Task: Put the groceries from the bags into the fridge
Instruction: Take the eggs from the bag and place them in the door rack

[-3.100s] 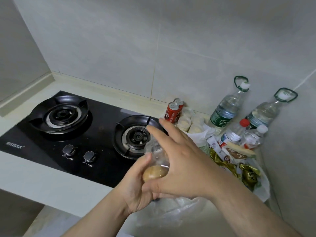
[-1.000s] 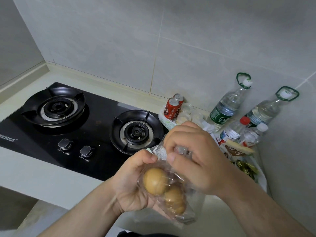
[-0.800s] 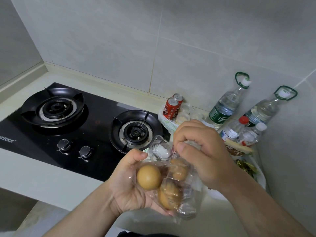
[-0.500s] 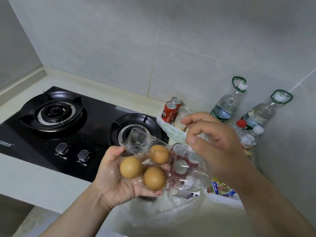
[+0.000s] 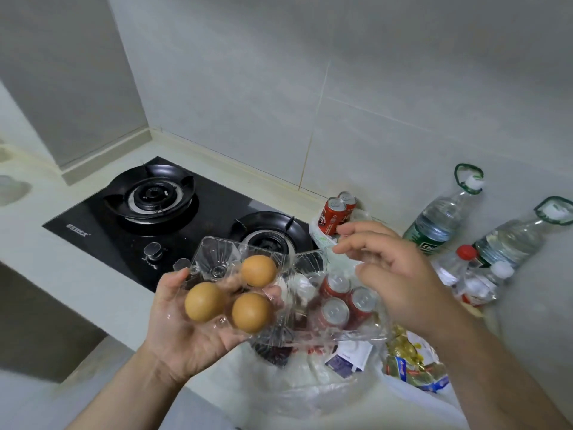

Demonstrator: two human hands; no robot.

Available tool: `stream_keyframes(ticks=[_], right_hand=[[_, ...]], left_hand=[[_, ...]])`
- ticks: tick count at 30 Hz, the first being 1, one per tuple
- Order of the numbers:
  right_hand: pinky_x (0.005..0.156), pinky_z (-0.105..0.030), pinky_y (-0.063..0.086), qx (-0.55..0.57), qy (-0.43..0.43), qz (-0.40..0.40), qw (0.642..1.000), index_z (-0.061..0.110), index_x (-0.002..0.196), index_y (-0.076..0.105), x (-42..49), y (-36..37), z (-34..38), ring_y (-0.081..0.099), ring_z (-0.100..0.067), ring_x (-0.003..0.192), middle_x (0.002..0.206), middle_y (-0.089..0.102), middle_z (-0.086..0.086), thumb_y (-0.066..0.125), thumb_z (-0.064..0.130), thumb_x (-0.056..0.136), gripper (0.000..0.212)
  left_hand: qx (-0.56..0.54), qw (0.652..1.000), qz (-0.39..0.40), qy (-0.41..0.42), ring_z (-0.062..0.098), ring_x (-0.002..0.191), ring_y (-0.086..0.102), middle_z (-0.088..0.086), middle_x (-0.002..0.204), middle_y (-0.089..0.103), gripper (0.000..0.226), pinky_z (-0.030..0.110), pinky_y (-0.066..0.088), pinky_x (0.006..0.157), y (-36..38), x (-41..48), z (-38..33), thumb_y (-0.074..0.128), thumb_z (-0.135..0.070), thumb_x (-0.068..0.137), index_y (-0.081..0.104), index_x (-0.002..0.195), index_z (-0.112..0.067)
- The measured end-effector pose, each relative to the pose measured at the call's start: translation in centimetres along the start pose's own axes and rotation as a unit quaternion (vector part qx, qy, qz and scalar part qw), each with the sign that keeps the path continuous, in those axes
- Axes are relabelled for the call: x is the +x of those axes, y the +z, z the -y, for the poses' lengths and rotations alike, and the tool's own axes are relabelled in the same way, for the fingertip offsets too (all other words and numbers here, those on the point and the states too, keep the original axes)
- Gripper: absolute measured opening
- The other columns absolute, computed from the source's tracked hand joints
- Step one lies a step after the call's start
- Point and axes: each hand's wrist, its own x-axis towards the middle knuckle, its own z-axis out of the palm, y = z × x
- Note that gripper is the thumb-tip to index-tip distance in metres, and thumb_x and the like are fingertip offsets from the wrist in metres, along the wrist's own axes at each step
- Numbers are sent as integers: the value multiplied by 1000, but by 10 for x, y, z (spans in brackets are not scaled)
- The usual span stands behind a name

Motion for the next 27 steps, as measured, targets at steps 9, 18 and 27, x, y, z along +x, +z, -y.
stream_keyframes(ticks=[9, 18, 27], right_hand=[[86, 8, 22, -186, -130, 115, 967, 46, 100, 61, -4, 0, 15, 29, 31, 113, 127, 40, 38, 58, 12, 90, 35], [83, -30, 52, -215, -399, 262, 852, 24, 101, 68, -50, 85, 84, 62, -11, 92, 101, 66, 12, 51, 34, 85, 26], [95, -24, 46, -178, -482, 447, 733, 37, 123, 56, -129, 196, 150, 53, -4, 109, 119, 58, 19, 56, 42, 91, 33]], left_hand=[[50, 981, -64, 177, 31, 132, 29, 15, 144, 37, 88, 56, -25, 108, 40, -67, 48, 11, -58, 80, 44, 138, 0], [10, 929, -139, 343, 36, 124, 33, 18, 142, 14, 100, 40, 12, 113, 68, -165, 122, 45, -56, 75, -6, 148, -11], [-1, 824, -212, 525, 34, 122, 36, 13, 136, 26, 95, 43, 20, 108, 110, -275, 192, 40, -55, 74, 0, 150, -14]])
